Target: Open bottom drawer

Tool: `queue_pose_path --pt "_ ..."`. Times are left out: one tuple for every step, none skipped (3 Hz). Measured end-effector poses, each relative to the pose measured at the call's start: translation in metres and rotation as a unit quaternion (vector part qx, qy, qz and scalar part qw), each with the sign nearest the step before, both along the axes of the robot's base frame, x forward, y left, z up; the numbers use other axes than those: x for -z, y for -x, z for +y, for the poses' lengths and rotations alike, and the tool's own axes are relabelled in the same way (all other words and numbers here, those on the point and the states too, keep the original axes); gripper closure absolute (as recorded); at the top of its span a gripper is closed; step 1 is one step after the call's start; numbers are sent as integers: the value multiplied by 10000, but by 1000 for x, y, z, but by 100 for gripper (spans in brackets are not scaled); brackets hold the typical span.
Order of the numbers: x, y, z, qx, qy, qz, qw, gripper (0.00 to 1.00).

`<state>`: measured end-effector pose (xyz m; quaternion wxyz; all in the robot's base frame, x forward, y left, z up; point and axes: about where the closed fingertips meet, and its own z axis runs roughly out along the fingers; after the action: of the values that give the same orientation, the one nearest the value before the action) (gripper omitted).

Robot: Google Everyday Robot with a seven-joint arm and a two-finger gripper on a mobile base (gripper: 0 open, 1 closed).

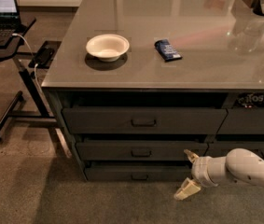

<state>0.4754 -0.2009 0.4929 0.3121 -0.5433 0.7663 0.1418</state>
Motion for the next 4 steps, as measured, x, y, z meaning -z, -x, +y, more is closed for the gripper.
queue_pose_path --pt "0 0 0 0 0 0 10000 0" --pt "15 -5 2 -73 52 22 10000 0" --pt "28 -15 1 -105 63 -75 9999 0" --pt "68 -40 -5 -241 -119 -568 9980 0"
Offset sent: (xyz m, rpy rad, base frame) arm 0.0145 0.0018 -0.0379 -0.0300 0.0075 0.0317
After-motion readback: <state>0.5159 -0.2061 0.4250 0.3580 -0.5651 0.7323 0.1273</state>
